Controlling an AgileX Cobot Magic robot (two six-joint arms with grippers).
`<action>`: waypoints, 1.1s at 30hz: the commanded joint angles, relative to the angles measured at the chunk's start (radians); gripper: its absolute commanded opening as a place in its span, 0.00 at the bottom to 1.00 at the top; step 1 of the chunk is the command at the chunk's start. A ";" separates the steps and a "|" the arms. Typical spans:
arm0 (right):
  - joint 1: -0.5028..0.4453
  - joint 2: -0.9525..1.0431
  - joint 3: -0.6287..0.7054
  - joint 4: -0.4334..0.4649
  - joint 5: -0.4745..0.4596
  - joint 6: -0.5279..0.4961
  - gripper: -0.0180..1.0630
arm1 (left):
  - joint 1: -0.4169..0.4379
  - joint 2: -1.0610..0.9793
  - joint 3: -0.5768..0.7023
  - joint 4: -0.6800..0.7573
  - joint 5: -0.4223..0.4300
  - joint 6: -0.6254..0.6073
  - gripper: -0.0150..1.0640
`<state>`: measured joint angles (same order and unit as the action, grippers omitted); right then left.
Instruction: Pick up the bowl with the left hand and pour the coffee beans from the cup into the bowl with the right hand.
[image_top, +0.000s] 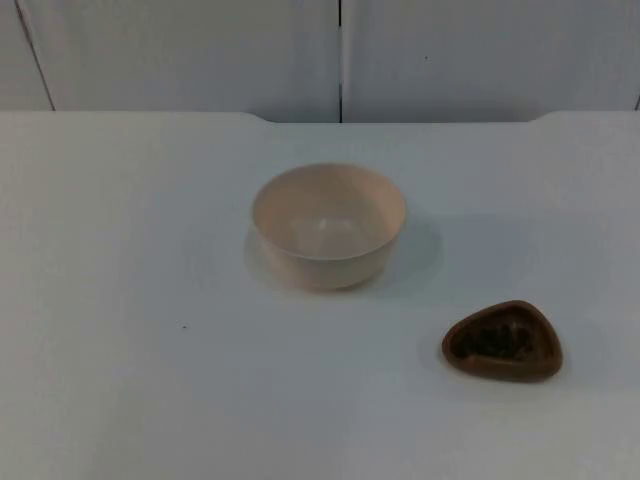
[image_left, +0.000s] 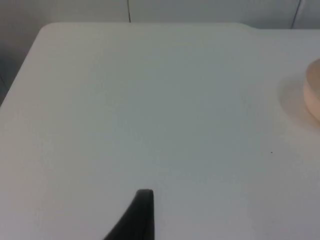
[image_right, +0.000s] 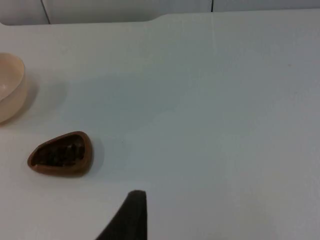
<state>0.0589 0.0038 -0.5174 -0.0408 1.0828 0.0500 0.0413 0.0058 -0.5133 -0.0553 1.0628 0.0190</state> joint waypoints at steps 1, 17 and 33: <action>-0.008 -0.004 0.003 -0.002 -0.004 -0.001 0.99 | 0.000 0.015 -0.012 -0.015 -0.018 -0.008 0.99; -0.008 -0.004 0.003 -0.002 -0.004 -0.005 0.99 | 0.000 0.188 -0.091 -0.046 -0.069 -0.008 0.99; -0.008 -0.004 0.003 -0.002 -0.004 -0.009 0.99 | 0.000 0.299 -0.091 -0.198 -0.162 0.064 0.99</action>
<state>0.0589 0.0038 -0.5174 -0.0408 1.0828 0.0500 0.0413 0.2974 -0.5964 -0.2342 0.9239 0.0776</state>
